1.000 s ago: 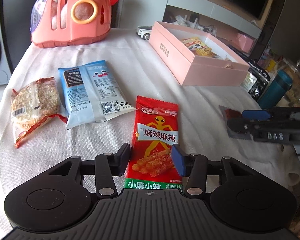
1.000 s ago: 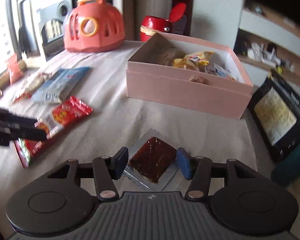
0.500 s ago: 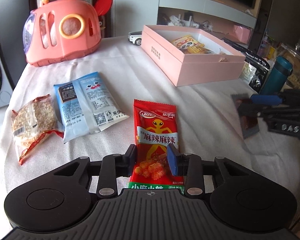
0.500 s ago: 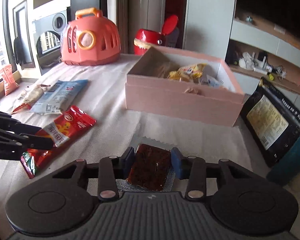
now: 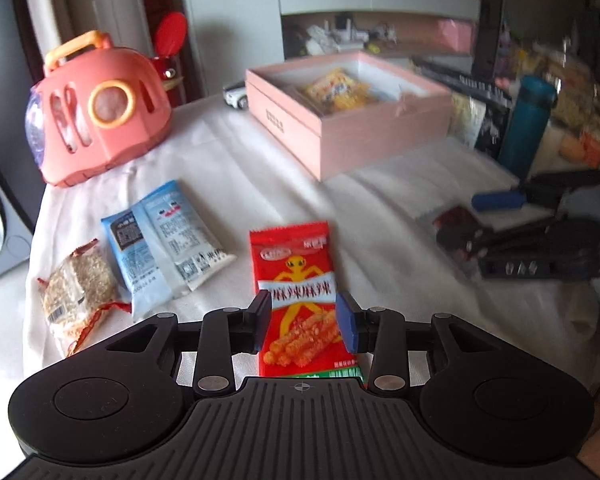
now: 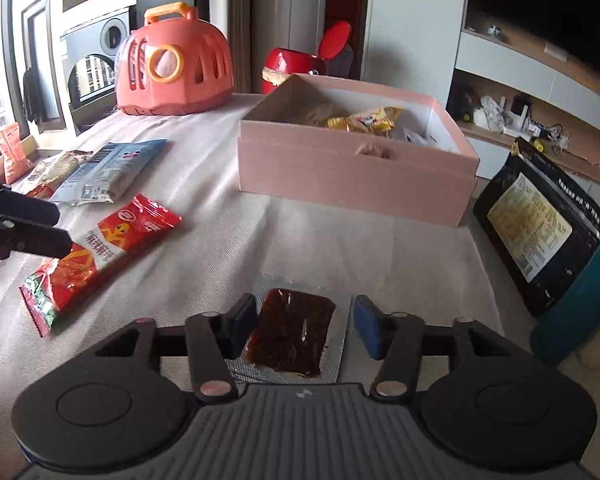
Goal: Organize snacks
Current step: 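Carry the red packet and jerky square over the pink box and drop them, then grasp the round cracker packet with the left tool while the right tool grasps the blue bread packet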
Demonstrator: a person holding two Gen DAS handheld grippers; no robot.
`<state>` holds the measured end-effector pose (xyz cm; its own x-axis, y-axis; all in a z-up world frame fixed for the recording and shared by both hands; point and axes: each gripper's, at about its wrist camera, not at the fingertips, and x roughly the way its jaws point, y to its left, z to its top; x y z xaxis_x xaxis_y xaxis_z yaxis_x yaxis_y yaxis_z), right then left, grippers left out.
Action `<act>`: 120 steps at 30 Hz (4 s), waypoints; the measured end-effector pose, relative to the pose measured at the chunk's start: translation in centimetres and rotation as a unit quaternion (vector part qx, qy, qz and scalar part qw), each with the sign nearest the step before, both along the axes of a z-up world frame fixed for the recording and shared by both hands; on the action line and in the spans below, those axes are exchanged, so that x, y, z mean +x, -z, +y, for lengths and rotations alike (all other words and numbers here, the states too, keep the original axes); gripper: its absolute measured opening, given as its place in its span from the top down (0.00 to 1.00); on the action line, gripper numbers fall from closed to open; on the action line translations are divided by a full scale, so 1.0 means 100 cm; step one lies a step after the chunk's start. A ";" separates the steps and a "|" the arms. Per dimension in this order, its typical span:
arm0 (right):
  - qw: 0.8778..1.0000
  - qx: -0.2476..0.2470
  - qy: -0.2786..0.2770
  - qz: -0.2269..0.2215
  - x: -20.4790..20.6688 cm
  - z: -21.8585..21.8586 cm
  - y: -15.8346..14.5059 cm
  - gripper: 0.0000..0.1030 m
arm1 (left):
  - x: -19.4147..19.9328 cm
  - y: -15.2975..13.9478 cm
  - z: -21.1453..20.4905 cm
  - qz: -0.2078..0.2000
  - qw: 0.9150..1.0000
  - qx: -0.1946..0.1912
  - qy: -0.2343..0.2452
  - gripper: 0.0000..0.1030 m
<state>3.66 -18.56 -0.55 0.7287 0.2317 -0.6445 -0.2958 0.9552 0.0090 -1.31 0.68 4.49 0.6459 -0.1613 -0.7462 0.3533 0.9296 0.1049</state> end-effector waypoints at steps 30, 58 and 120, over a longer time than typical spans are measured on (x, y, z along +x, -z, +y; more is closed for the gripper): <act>0.999 0.009 0.033 -0.001 -0.014 0.009 0.003 0.38 | 0.032 0.027 0.003 0.006 0.999 -0.046 -0.029 0.36; 0.981 0.099 0.044 -0.162 0.095 -0.051 -0.196 0.54 | 0.188 -0.113 -0.024 -0.062 0.964 -0.256 0.030 0.44; 0.987 0.035 -0.153 0.023 0.086 0.162 -0.018 0.31 | 0.047 0.013 0.155 -0.020 0.991 -0.101 -0.083 0.40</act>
<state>12.30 -2.41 1.20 0.5877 0.4818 -0.6500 -0.5690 0.8173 0.0913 3.37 16.17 3.21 0.7038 -0.1947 -0.6832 0.1937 0.9779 -0.0791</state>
